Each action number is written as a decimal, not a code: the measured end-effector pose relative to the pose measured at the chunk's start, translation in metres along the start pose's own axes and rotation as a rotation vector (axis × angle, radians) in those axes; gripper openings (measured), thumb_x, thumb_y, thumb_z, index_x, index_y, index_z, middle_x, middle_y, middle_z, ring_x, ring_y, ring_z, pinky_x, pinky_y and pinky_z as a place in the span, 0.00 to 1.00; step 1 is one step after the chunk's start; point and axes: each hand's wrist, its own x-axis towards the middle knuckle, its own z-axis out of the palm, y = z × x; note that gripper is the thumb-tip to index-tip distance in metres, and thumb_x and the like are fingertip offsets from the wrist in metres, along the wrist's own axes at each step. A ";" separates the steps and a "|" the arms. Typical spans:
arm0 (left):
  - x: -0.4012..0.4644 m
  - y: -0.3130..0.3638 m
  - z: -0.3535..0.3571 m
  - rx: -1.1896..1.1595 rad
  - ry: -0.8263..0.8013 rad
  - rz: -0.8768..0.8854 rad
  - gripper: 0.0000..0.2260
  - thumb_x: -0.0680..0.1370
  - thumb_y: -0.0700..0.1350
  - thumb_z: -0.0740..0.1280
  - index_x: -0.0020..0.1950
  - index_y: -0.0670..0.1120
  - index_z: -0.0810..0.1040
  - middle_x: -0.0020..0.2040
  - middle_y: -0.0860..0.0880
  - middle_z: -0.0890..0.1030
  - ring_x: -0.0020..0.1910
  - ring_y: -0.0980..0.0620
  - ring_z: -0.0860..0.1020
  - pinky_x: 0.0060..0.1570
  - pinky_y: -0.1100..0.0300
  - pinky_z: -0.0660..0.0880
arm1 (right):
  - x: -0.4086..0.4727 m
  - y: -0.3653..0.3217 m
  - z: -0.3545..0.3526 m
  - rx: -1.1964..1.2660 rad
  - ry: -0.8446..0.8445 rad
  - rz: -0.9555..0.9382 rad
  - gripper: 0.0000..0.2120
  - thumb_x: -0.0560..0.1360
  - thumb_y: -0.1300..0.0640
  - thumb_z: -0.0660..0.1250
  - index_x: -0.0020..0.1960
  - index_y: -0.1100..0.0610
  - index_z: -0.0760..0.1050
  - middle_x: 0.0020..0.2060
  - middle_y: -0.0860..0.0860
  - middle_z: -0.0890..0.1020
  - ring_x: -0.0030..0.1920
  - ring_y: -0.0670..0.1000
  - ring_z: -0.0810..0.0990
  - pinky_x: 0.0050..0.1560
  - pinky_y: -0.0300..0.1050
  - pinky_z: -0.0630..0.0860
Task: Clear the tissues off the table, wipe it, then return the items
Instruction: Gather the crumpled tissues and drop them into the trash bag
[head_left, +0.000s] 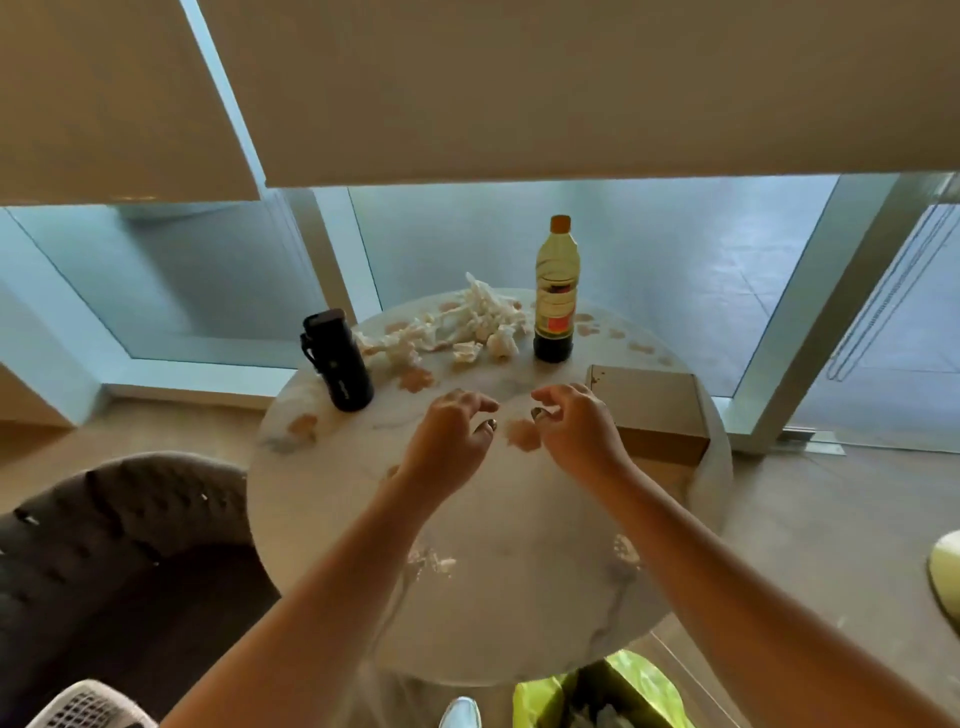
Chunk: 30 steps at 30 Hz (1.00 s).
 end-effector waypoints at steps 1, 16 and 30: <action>0.011 -0.010 -0.002 0.011 -0.005 -0.006 0.11 0.76 0.41 0.66 0.57 0.46 0.78 0.57 0.47 0.78 0.58 0.50 0.73 0.56 0.63 0.67 | 0.012 -0.001 0.007 -0.015 -0.006 -0.001 0.14 0.75 0.62 0.63 0.61 0.59 0.75 0.57 0.54 0.76 0.54 0.53 0.77 0.57 0.45 0.75; 0.243 -0.182 0.042 0.106 -0.268 0.022 0.15 0.76 0.37 0.62 0.61 0.44 0.75 0.61 0.44 0.75 0.60 0.47 0.73 0.59 0.59 0.69 | 0.238 0.054 0.145 -0.274 -0.180 0.179 0.18 0.75 0.59 0.64 0.64 0.58 0.72 0.60 0.56 0.74 0.59 0.54 0.74 0.61 0.41 0.68; 0.314 -0.238 0.137 -0.004 -0.392 0.143 0.13 0.73 0.35 0.64 0.56 0.41 0.79 0.49 0.41 0.74 0.52 0.41 0.73 0.54 0.53 0.72 | 0.311 0.117 0.207 -0.302 -0.119 0.276 0.14 0.74 0.65 0.60 0.59 0.59 0.73 0.56 0.58 0.72 0.58 0.58 0.68 0.60 0.46 0.67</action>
